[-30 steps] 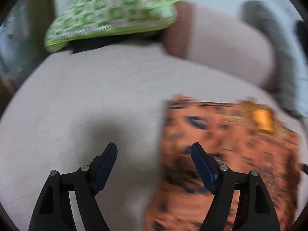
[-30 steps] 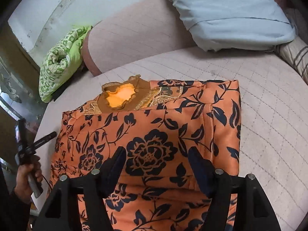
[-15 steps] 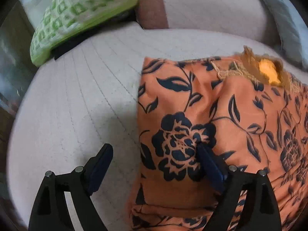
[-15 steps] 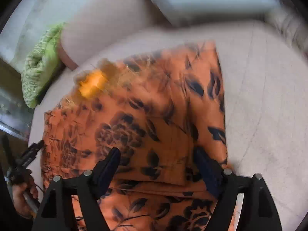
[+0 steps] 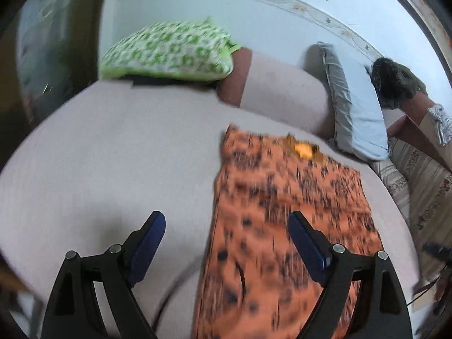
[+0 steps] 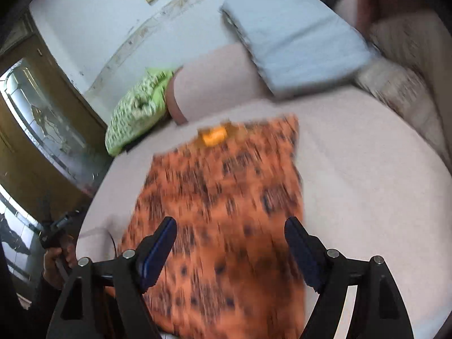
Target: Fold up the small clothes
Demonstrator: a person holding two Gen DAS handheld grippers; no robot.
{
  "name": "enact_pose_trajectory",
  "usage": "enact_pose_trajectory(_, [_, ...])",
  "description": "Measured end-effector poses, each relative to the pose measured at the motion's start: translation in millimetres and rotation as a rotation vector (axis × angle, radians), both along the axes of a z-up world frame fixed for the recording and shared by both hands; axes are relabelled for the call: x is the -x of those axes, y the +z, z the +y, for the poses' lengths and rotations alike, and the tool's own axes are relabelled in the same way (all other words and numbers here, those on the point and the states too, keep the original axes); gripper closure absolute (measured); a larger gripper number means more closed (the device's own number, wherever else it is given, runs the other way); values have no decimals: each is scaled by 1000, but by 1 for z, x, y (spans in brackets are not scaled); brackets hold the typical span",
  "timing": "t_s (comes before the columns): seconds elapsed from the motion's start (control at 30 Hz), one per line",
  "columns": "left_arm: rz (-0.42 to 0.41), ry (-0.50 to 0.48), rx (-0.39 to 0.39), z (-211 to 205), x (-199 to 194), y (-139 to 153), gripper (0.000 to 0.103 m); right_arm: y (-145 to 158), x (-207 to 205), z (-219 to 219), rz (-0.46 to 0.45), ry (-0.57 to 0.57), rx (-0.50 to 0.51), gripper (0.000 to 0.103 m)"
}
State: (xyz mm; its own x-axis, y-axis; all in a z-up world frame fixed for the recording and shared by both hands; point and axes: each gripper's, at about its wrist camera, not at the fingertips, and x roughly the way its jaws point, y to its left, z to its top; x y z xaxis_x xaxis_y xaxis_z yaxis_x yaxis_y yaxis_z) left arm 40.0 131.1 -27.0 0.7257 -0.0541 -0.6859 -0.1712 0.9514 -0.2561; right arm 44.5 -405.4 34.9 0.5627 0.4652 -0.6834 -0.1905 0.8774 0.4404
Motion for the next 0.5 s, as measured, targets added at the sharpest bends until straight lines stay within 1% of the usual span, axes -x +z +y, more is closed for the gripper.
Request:
enact_pose_trajectory(0.07, [44,-11,23,-6,31,-17,14,-22,38,-19,77,-7,22,22])
enact_pose_trajectory(0.1, [71,-14,25,-9,41,-29,14,-38,56,-30,123,-28,13,22])
enact_pose_trajectory(0.17, [128,-16,28,-13,51,-51,14,-66,76,-40,196,-33,-16,22])
enact_pose_trajectory(0.2, [149,-8,26,-15,57,-59,14,-76,83,-42,217,-29,-7,22])
enact_pose_trajectory(0.23, [169,27,35,-15,64,-66,15,-87,83,-43,235,-25,-5,22])
enact_pose_trajectory(0.3, [177,96,111,-11,81,-70,15,-105,85,-43,260,-21,-19,22])
enact_pose_trajectory(0.33, [164,139,152,-7,93,-63,17,-114,86,-40,264,-27,-8,22])
enact_pose_trajectory(0.37, [93,195,171,-3,110,-44,18,-118,86,-37,263,-18,-5,22])
enact_pose_trajectory(0.4, [-1,220,165,-2,128,-26,17,-120,87,-35,260,-15,-5,22])
enact_pose_trajectory(0.43, [-86,224,130,-3,145,-2,17,-122,87,-33,256,-14,-4,22])
enact_pose_trajectory(0.5, [-194,246,78,-6,171,35,16,-122,88,-32,245,-8,-4,22])
